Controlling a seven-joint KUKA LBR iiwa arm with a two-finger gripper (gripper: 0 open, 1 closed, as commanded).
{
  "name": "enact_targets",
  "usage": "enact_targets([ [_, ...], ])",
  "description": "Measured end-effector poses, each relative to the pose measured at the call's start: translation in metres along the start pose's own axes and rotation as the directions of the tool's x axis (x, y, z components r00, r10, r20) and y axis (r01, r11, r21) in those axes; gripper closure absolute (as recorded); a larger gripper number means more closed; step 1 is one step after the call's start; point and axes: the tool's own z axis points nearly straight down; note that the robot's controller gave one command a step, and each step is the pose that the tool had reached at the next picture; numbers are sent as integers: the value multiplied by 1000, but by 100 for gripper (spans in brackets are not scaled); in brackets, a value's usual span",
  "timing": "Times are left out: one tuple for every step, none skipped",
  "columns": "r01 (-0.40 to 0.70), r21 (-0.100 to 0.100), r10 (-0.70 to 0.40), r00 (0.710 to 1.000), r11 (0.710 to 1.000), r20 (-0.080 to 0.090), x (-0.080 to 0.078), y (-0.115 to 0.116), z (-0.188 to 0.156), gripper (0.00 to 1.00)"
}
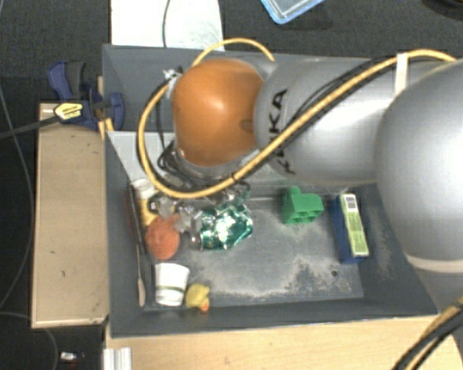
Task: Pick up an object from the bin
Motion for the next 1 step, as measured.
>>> enact_targets([
  [-3,2,3,1000,1000,6,-1,0,-22,100],
])
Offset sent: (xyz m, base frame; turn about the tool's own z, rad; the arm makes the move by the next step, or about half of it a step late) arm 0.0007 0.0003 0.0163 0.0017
